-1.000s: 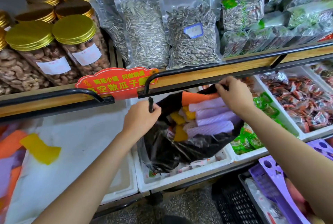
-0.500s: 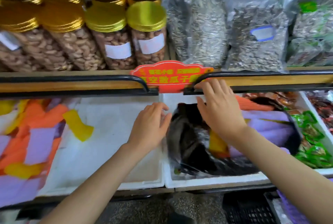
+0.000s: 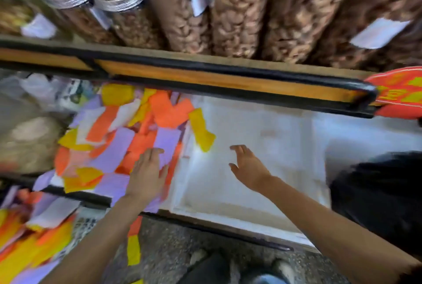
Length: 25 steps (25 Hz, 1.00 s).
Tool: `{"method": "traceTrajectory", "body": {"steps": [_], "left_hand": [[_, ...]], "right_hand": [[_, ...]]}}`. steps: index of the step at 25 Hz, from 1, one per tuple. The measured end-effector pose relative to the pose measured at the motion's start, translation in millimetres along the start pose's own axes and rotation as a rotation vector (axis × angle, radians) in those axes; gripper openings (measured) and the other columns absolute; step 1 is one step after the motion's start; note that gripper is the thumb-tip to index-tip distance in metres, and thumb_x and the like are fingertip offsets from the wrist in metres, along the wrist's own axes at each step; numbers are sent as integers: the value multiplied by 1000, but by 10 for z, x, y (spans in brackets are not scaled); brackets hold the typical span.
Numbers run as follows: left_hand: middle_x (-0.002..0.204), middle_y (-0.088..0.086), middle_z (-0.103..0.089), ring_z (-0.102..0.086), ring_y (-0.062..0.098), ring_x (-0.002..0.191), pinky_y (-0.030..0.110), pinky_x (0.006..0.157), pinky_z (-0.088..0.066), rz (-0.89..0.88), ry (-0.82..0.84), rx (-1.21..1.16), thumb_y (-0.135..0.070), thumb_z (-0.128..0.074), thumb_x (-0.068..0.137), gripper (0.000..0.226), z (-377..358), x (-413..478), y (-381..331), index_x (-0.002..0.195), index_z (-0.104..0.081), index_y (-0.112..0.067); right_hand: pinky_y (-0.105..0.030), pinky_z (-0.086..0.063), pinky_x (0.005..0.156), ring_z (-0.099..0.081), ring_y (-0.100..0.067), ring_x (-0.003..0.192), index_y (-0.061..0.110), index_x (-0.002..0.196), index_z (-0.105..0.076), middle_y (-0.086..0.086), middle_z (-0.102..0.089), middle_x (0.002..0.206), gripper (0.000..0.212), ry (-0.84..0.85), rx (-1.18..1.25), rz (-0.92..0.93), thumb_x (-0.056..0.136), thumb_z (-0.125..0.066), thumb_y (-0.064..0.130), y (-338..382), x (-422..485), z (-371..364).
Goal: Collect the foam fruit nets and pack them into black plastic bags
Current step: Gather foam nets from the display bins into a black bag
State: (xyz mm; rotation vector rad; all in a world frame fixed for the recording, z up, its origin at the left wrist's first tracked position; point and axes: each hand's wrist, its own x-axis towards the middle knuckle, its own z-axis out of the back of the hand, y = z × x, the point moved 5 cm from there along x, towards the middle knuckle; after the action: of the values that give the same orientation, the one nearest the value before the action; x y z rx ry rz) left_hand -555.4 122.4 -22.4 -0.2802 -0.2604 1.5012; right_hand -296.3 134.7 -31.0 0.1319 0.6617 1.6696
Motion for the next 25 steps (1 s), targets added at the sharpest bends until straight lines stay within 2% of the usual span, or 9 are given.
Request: {"method": "traceTrajectory", "body": {"steps": [4, 7, 11, 14, 16, 19, 21, 23, 25], "left_hand": [[127, 23, -49, -47, 41, 117, 47, 96, -39, 128, 84, -124, -12, -66, 85, 52, -164, 299, 325, 130, -45, 2], [129, 25, -48, -45, 40, 121, 45, 100, -36, 191, 107, -253, -11, -69, 82, 60, -334, 483, 413, 132, -40, 6], [105, 27, -54, -52, 42, 101, 40, 84, -38, 264, 50, -281, -15, -75, 76, 45, -380, 583, 518, 110, -55, 8], [81, 20, -51, -53, 37, 78, 37, 70, -38, 218, -16, -251, -42, -55, 75, 46, -342, 562, 513, 80, -56, 3], [82, 19, -55, -54, 35, 80, 39, 72, -42, 207, -55, -277, -49, -45, 75, 53, -325, 545, 528, 86, -57, 2], [94, 9, -59, -56, 25, 90, 31, 78, -40, 274, -119, -484, -33, -56, 84, 36, -259, 496, 506, 105, -55, -4], [83, -3, -52, -52, 14, 80, 25, 70, -36, 253, -194, -579, -11, -63, 85, 18, -188, 434, 363, 98, -50, -10], [78, -12, -43, -46, -2, 74, 14, 68, -34, 183, -219, -639, -4, -64, 83, 24, -148, 346, 137, 95, -46, -15], [89, -8, -49, -51, -4, 84, 10, 75, -38, 98, -174, -723, -13, -61, 82, 27, -169, 236, -74, 105, -48, -18]], "right_hand": [[-35, -27, 108, -31, -28, 137, 2, 146, -15, -16, -28, 149, 63, 70, 153, -165, 97, -47, 27, 137, 739, -375], [-36, -31, 104, -37, -34, 133, -1, 146, -12, -20, -32, 148, 70, 48, 294, -256, 96, -50, 31, 249, 1155, -505], [-39, -42, 93, -49, -37, 121, 2, 140, -26, -19, -48, 136, 61, -10, 467, -319, 93, -56, 27, 348, 1451, -660], [-40, -46, 86, -56, -37, 109, 5, 126, -41, -19, -57, 123, 40, -115, 510, -377, 93, -53, 24, 350, 1503, -653], [-42, -47, 85, -57, -39, 105, 4, 121, -43, -21, -59, 117, 31, -155, 510, -422, 95, -48, 21, 311, 1417, -566], [-42, -46, 78, -58, -39, 98, 4, 113, -43, -20, -61, 108, 24, -160, 420, -336, 95, -49, 18, 368, 1149, -407], [-39, -47, 71, -60, -34, 88, 8, 111, -44, -15, -62, 103, 21, -154, 393, -204, 94, -51, 18, 548, 905, -339], [-29, -48, 69, -60, -17, 81, 14, 110, -44, -5, -62, 103, 19, -102, 523, -88, 94, -53, 18, 811, 645, -343], [-12, -46, 66, -59, 5, 81, 19, 113, -42, 7, -59, 103, 22, -3, 729, -14, 95, -53, 17, 1058, 421, -375]]}}
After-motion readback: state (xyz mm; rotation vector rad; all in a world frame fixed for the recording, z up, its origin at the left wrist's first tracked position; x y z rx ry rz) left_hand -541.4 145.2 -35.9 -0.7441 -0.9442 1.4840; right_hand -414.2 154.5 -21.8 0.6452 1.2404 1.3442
